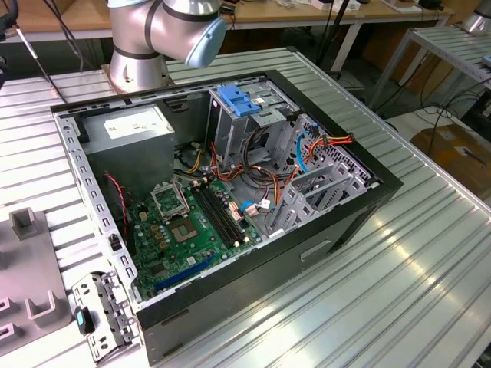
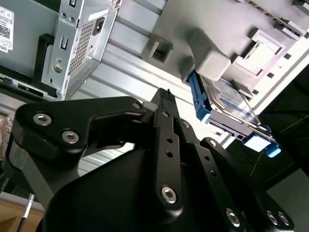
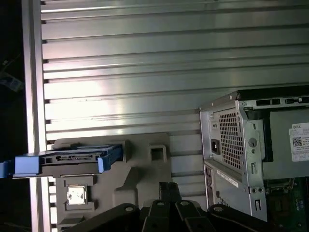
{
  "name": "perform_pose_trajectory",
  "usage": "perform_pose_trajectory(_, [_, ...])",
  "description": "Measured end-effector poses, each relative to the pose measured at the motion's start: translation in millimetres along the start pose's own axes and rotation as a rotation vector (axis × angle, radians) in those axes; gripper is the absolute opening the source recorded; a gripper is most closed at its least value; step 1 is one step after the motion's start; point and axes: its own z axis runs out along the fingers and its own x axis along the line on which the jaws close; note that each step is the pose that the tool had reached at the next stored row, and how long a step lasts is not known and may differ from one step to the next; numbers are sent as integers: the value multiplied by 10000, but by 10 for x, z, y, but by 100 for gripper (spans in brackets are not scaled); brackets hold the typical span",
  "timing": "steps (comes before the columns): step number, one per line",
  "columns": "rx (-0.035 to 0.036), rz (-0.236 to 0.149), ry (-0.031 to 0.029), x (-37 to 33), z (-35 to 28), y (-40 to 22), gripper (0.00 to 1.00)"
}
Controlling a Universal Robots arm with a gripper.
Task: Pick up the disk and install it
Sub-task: 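Reach for the disk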
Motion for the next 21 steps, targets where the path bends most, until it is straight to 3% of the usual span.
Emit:
perform_pose_trajectory(4, [-19, 0, 18, 147, 6, 3, 11])
perform_pose_trajectory(8, [-83, 14, 262, 236, 5, 4, 11])
perform_pose_trajectory(9, [-99, 16, 290, 275, 5, 2, 11])
perform_pose_trajectory(11, [-151, 3, 308, 395, 5, -8, 11])
perform_pose_trajectory(16, [-255, -204, 333, 475, 20, -15, 11])
perform_pose_trajectory(21, [-306, -205, 357, 749, 25, -24, 11])
